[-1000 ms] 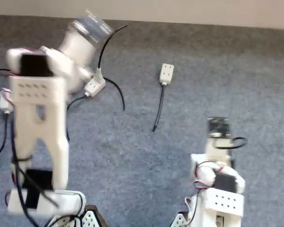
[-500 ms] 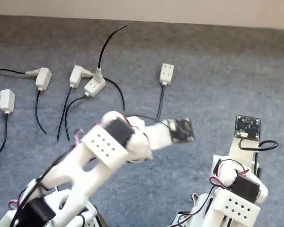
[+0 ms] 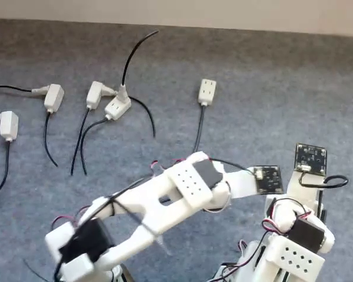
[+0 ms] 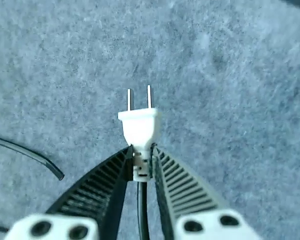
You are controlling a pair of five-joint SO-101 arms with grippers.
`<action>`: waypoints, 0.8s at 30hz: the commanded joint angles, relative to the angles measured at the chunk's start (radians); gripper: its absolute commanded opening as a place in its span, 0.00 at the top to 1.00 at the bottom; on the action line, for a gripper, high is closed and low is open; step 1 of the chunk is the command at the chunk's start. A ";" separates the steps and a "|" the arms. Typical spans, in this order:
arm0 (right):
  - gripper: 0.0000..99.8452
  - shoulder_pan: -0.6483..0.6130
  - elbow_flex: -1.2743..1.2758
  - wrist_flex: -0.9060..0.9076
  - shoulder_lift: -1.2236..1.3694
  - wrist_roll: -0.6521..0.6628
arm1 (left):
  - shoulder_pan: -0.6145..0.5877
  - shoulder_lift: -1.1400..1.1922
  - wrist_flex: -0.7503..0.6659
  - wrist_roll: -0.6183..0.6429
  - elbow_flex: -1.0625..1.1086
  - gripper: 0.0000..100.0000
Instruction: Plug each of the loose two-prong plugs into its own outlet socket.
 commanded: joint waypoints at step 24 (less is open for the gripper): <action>0.66 0.007 -0.010 -0.045 -0.007 -0.058 | -0.682 -0.131 -0.025 -0.003 -0.255 0.83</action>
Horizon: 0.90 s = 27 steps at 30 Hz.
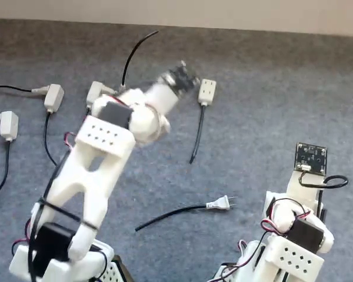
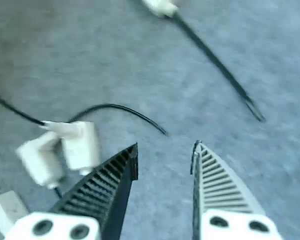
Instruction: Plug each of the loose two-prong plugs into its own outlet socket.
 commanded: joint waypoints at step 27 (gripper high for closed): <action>0.66 -0.016 0.007 -0.067 -0.007 -0.072 | 0.102 1.498 0.463 0.008 -1.908 0.76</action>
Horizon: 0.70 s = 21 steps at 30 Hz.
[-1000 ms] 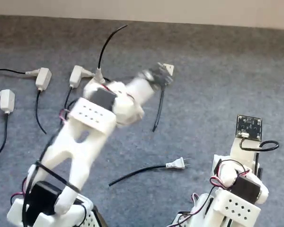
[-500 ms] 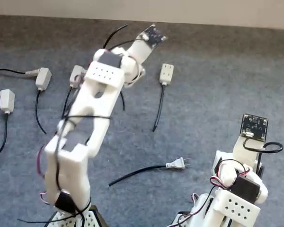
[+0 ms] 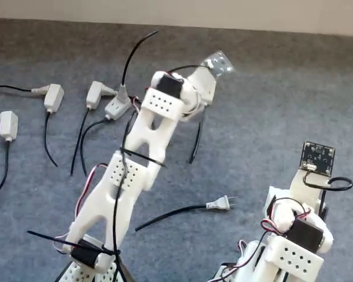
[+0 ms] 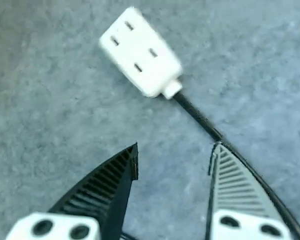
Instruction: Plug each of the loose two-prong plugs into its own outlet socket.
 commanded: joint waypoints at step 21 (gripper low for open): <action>0.66 -0.018 -0.007 -0.005 -0.007 -0.008 | 0.125 0.162 0.147 0.008 -0.090 0.79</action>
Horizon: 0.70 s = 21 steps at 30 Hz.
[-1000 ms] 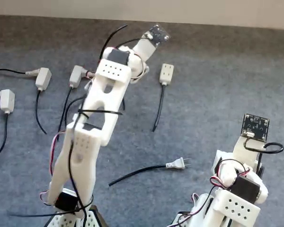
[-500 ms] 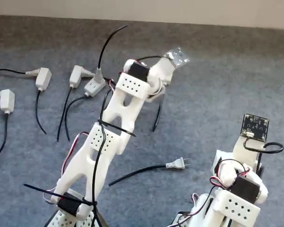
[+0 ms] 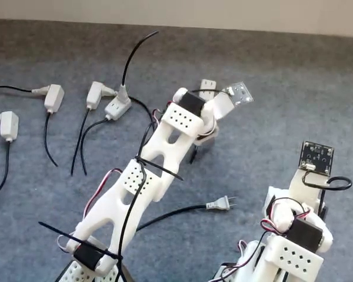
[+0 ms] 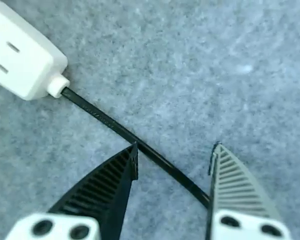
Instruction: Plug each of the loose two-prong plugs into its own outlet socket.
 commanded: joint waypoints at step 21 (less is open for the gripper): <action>0.66 -0.012 -0.007 -0.005 -0.007 -0.008 | -0.128 0.056 -0.058 0.083 -0.030 0.88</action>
